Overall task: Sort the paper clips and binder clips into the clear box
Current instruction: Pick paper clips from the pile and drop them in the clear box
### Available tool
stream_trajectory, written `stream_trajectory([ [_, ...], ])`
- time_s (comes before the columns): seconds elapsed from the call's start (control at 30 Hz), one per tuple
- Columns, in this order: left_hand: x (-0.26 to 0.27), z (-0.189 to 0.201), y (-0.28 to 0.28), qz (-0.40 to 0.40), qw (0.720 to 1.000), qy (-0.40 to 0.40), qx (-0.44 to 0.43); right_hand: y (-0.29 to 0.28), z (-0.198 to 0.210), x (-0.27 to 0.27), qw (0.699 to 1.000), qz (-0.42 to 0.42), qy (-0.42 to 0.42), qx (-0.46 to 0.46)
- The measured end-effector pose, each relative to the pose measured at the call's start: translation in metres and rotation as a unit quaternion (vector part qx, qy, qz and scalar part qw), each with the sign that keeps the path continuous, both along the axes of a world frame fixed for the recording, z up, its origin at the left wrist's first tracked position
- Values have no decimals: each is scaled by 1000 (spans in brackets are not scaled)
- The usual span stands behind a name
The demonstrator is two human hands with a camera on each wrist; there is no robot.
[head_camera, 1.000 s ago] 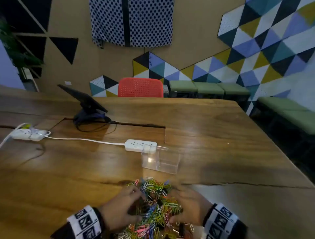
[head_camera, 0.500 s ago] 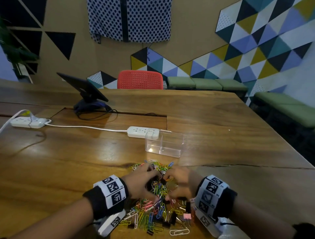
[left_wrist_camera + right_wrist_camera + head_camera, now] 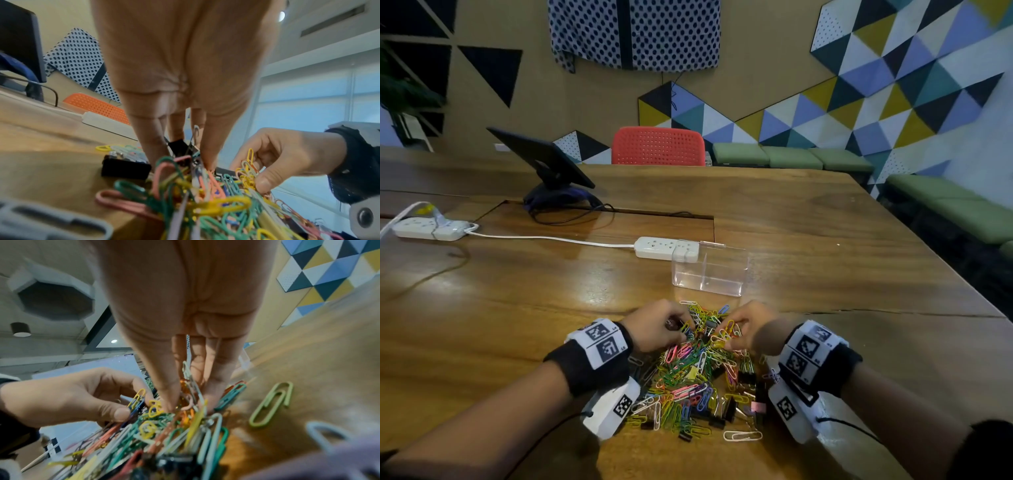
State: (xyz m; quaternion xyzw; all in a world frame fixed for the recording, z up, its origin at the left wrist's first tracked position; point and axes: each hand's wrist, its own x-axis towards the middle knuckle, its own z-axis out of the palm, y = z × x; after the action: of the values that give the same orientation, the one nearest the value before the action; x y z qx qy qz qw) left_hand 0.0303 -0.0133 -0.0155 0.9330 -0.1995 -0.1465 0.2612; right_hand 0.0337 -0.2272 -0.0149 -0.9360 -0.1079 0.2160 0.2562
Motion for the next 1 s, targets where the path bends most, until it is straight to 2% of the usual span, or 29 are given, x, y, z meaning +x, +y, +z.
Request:
stream_trajectory([
  [0.13,2,0,2,21,999,9,-31,-6,-4,7,998,-16,7,54],
  [0.37,1,0,1,29,999,-24,-16,-20,5,15,988,-39,41,145],
  [0.53,-4,-1,-5,0,992,-83,91,-25,18,27,979,-65,59,185],
  [0.77,-13,4,-16,-26,980,-138,138,-24,60,53,974,-78,-39,211],
  [0.87,-20,7,-21,-75,982,-126,121,-22,81,70,968,-80,-92,220],
  [1.0,-30,1,-27,-151,972,-67,169,-18,92,87,961,-95,-166,199],
])
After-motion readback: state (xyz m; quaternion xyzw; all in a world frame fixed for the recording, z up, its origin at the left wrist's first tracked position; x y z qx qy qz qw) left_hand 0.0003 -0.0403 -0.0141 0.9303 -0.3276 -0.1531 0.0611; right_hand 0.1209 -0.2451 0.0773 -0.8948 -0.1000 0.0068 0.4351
